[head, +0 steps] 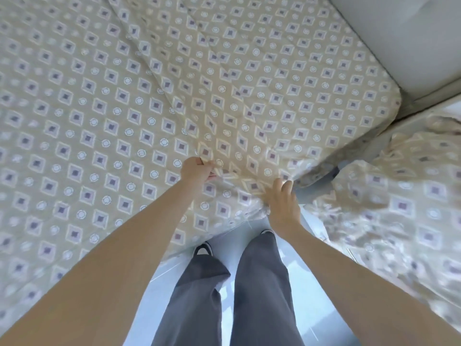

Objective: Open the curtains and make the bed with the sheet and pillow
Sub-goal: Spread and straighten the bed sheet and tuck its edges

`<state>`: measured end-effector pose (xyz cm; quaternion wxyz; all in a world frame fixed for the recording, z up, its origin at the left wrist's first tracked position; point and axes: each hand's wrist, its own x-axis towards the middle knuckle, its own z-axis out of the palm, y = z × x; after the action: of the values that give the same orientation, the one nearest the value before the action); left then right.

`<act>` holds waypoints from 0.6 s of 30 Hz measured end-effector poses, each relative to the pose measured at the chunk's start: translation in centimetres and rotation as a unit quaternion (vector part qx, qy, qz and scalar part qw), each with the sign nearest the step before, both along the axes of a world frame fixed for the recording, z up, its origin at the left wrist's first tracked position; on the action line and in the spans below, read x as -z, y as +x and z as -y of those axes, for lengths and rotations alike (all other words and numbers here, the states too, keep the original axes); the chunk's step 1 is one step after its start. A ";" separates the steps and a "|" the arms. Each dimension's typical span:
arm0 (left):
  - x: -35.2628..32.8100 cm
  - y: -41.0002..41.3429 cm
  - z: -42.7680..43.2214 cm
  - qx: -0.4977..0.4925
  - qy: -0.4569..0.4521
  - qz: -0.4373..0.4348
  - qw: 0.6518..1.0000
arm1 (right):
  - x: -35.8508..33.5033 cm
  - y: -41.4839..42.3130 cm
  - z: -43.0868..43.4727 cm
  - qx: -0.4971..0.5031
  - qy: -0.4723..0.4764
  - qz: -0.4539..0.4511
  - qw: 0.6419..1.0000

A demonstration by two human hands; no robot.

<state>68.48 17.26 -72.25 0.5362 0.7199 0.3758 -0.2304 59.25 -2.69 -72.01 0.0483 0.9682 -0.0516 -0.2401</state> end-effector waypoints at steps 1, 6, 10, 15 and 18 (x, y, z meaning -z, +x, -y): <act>0.1 -0.4 -0.3 -0.008 -0.007 0.008 1.000 | 0.0 -0.8 -0.4 -0.012 -0.006 -0.002 1.000; 1.0 -1.9 -1.8 -0.001 0.010 0.019 1.000 | 1.2 -4.6 -2.4 0.077 0.091 -0.115 0.986; 2.2 -3.0 -2.9 0.016 0.027 0.022 0.999 | 2.2 -6.9 -5.0 0.024 0.086 -0.138 0.986; 4.0 -3.8 -4.3 0.022 0.028 -0.016 0.999 | 4.0 -8.8 -6.5 0.076 0.169 -0.196 0.963; 4.9 -4.8 -4.3 0.071 0.018 -0.068 0.995 | 4.4 -8.9 -5.9 0.048 0.144 -0.231 0.961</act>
<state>63.70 21.56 -77.20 0.4791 0.7368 0.3633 -0.3093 50.37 3.17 -76.44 -0.0929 0.8793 -0.0505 -0.4644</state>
